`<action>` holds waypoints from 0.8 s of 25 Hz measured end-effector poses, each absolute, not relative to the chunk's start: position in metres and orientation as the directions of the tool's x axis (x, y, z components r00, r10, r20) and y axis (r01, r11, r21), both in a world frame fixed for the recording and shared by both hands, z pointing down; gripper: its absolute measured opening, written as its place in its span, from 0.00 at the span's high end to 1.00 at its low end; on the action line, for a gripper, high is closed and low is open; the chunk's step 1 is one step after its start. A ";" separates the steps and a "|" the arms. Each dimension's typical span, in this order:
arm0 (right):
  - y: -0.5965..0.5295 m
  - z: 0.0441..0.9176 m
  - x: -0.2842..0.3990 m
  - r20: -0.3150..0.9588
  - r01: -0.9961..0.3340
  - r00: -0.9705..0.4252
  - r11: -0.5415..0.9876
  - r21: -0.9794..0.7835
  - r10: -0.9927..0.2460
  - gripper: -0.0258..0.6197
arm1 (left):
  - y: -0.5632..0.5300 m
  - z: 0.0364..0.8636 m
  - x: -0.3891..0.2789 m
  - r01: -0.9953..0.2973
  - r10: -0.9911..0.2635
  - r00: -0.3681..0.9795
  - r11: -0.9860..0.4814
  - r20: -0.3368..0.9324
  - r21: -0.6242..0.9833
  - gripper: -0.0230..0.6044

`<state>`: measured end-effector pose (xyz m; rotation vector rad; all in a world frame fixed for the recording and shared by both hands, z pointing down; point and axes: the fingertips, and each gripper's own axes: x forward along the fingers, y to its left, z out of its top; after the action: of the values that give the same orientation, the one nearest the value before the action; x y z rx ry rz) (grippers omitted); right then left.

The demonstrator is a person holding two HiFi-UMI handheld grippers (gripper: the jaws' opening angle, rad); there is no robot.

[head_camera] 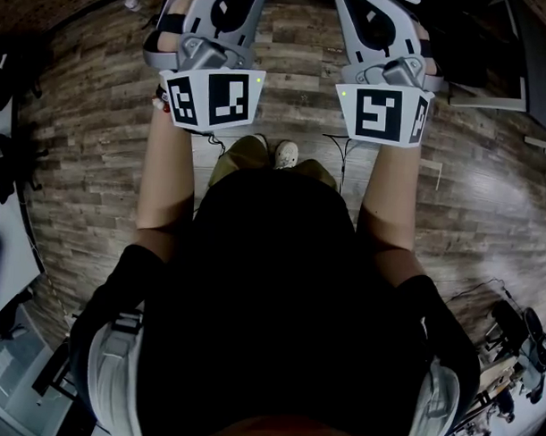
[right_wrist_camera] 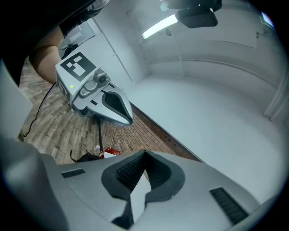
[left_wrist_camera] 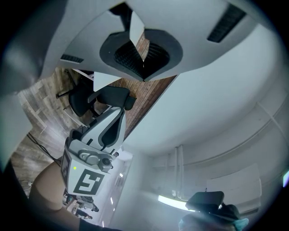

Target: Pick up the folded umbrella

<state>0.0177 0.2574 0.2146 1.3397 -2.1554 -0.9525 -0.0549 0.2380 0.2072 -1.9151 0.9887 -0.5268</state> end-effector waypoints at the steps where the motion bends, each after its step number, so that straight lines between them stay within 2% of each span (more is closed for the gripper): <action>1: 0.258 0.215 0.019 0.000 -0.605 -0.444 0.300 0.737 -0.896 0.92 | 0.239 0.207 -0.054 -0.428 -0.808 0.588 -0.283 -0.027 -0.858 0.94; 20: 0.240 0.216 0.032 -0.012 -0.600 -0.471 0.310 0.738 -0.882 0.92 | 0.218 0.206 -0.042 -0.434 -0.823 0.567 -0.259 -0.039 -0.863 0.94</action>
<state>0.0323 0.2398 0.2159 1.3198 -2.1869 -0.9732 -0.0424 0.2181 0.2057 -1.8880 1.0185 -0.5362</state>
